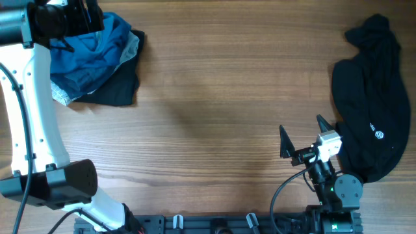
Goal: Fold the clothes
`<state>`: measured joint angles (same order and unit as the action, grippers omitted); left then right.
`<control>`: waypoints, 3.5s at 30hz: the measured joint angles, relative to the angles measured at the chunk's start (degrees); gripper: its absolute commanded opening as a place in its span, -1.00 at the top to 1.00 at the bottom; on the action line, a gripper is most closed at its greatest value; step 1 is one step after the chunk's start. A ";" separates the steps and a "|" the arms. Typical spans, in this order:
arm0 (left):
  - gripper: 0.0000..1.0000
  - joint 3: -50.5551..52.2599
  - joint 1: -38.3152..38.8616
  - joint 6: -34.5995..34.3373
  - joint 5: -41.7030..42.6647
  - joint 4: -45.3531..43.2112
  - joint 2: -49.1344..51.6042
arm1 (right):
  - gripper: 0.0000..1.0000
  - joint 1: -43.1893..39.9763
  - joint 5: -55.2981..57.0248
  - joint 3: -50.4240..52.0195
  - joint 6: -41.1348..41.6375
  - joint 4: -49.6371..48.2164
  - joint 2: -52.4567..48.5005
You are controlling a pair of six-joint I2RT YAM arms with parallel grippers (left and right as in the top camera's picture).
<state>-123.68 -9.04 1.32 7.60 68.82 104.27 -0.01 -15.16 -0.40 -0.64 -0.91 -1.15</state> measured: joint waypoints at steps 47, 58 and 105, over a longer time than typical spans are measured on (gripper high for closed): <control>-0.99 65.16 10.86 -6.29 9.09 -54.58 -44.33 | -0.99 0.00 0.02 0.02 0.00 -0.04 -0.31; -0.99 107.21 10.86 -7.72 10.34 -75.41 -72.98 | -1.00 0.00 0.04 0.02 0.02 -0.04 -0.46; -0.99 123.14 9.44 -7.74 10.23 -66.23 -103.49 | -0.99 0.00 0.02 0.02 0.00 -0.04 -0.46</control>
<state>-0.54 0.40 -6.42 17.82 2.59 0.78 -0.01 -15.14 -0.38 -0.64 -0.95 -1.61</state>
